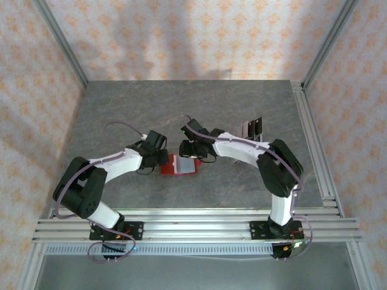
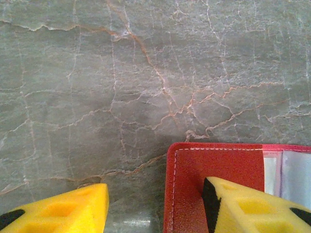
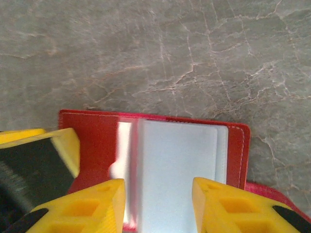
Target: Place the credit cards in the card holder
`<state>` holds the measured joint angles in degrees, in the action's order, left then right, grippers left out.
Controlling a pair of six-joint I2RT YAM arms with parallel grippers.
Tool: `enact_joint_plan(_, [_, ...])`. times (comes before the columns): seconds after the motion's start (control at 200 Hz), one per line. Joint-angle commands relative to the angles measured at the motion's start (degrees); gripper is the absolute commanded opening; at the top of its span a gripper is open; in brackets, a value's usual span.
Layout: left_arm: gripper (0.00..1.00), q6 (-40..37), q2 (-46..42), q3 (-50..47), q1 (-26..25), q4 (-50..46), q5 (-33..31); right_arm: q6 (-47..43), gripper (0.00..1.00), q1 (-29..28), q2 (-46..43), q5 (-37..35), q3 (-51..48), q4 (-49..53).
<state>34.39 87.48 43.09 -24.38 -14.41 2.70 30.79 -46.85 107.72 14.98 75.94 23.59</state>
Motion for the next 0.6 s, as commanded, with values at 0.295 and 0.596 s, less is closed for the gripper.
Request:
enact_joint_plan(0.295, [0.54,-0.8,-0.3,0.4,-0.1,0.8,0.0,-2.5,0.41,1.0,6.3,-1.4,1.7,2.5])
enact_joint_plan(0.596, [0.54,-0.6,-0.3,-0.2,-0.1,1.3,0.1,-2.4,0.41,0.9,5.3,-0.1,1.3,2.0])
